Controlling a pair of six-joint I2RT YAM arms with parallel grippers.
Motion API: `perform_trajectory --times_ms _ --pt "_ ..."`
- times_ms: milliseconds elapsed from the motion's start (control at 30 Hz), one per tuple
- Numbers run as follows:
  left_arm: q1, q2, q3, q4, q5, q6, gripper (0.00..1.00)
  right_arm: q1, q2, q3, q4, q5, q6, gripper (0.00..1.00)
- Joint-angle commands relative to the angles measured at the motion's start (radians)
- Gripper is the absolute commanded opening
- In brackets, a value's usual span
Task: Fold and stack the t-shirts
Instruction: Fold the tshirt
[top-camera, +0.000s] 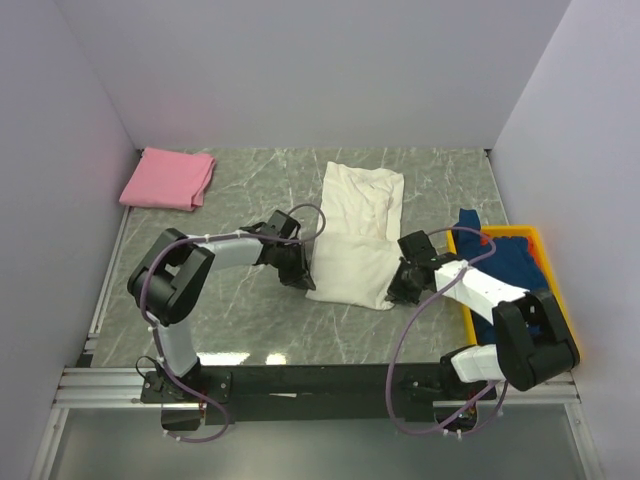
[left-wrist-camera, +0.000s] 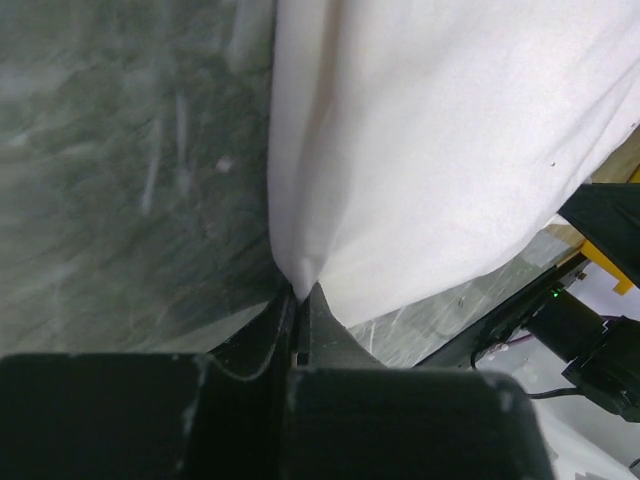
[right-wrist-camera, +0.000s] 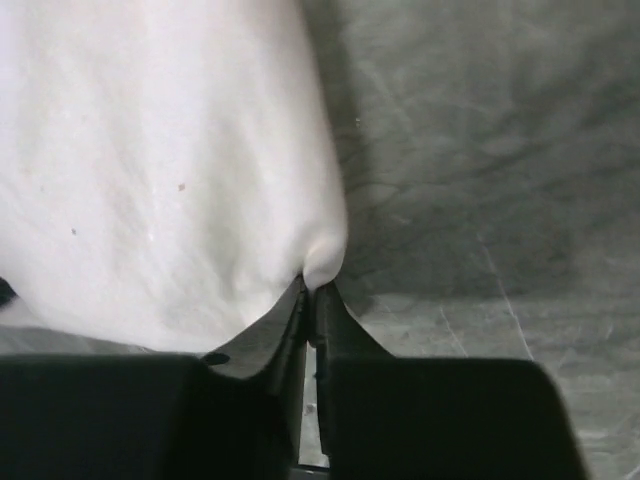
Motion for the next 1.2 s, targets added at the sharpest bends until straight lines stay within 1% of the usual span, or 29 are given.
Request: perform_trajectory --times_ms 0,167,267,433,533,567,600,633,667,733,767,800,833,867,933,967,1000,1033,1067,1100,1133,1167 --pt "0.017 -0.036 -0.068 -0.052 -0.038 0.001 0.01 0.051 0.021 0.061 0.007 -0.024 -0.017 0.01" --pt "0.02 -0.168 -0.207 -0.068 -0.035 -0.053 0.01 0.118 -0.001 0.061 -0.045 -0.056 -0.025 0.0" --pt "0.018 -0.246 -0.278 -0.082 -0.026 -0.077 0.01 0.155 -0.05 0.034 -0.086 -0.071 -0.019 0.0" --pt "0.006 -0.357 -0.352 -0.131 -0.003 -0.087 0.01 0.19 -0.186 -0.04 -0.171 -0.086 -0.009 0.0" --pt "-0.003 -0.417 -0.373 -0.167 0.003 -0.09 0.01 0.216 -0.254 -0.06 -0.226 -0.093 0.001 0.06" --pt "-0.005 -0.432 -0.376 -0.174 0.002 -0.082 0.01 0.221 -0.266 -0.063 -0.24 -0.088 0.003 0.17" --pt "-0.006 -0.437 -0.379 -0.185 0.0 -0.076 0.01 0.223 -0.286 -0.061 -0.246 -0.08 0.001 0.25" --pt "-0.006 -0.443 -0.382 -0.188 0.003 -0.062 0.05 0.223 -0.295 -0.06 -0.254 -0.071 0.001 0.33" --pt "-0.006 -0.446 -0.382 -0.191 0.005 -0.056 0.23 0.223 -0.3 -0.042 -0.271 -0.038 0.0 0.47" --pt "-0.006 -0.466 -0.37 -0.211 -0.003 -0.035 0.44 0.219 -0.3 -0.002 -0.295 0.013 -0.005 0.53" --pt "-0.006 -0.474 -0.36 -0.225 -0.012 -0.027 0.57 0.218 -0.297 0.05 -0.32 0.039 -0.011 0.56" --pt "-0.006 -0.48 -0.344 -0.237 -0.032 -0.015 0.6 0.206 -0.289 0.081 -0.33 0.074 -0.017 0.56" --pt "0.0 -0.489 -0.305 -0.278 -0.05 0.013 0.61 0.194 -0.285 0.113 -0.334 0.075 -0.023 0.56" --pt "0.006 -0.494 -0.283 -0.297 -0.069 0.025 0.61 0.184 -0.279 0.174 -0.303 0.097 -0.038 0.54" --pt "0.032 -0.498 -0.214 -0.331 -0.119 0.053 0.59 0.163 -0.225 0.24 -0.248 0.108 -0.057 0.5" --pt "0.044 -0.492 -0.194 -0.334 -0.136 0.073 0.56 0.158 -0.188 0.318 -0.19 0.113 -0.074 0.41" --pt "0.053 -0.486 -0.177 -0.331 -0.142 0.082 0.55 0.158 -0.091 0.363 -0.165 0.124 -0.08 0.36" --pt "0.078 -0.466 -0.147 -0.32 -0.133 0.093 0.54 0.154 -0.032 0.412 -0.15 0.14 -0.087 0.29" --pt "0.089 -0.455 -0.133 -0.314 -0.126 0.097 0.51 0.152 0.028 0.513 -0.118 0.139 -0.106 0.2" --pt "0.095 -0.446 -0.122 -0.302 -0.123 0.097 0.51 0.15 0.145 0.565 -0.105 0.131 -0.115 0.17" --pt "0.102 -0.432 -0.102 -0.289 -0.118 0.097 0.51 0.15 0.2 0.615 -0.096 0.145 -0.123 0.15" --pt "0.104 -0.423 -0.09 -0.271 -0.104 0.096 0.51 0.149 0.25 0.708 -0.082 0.147 -0.14 0.15"
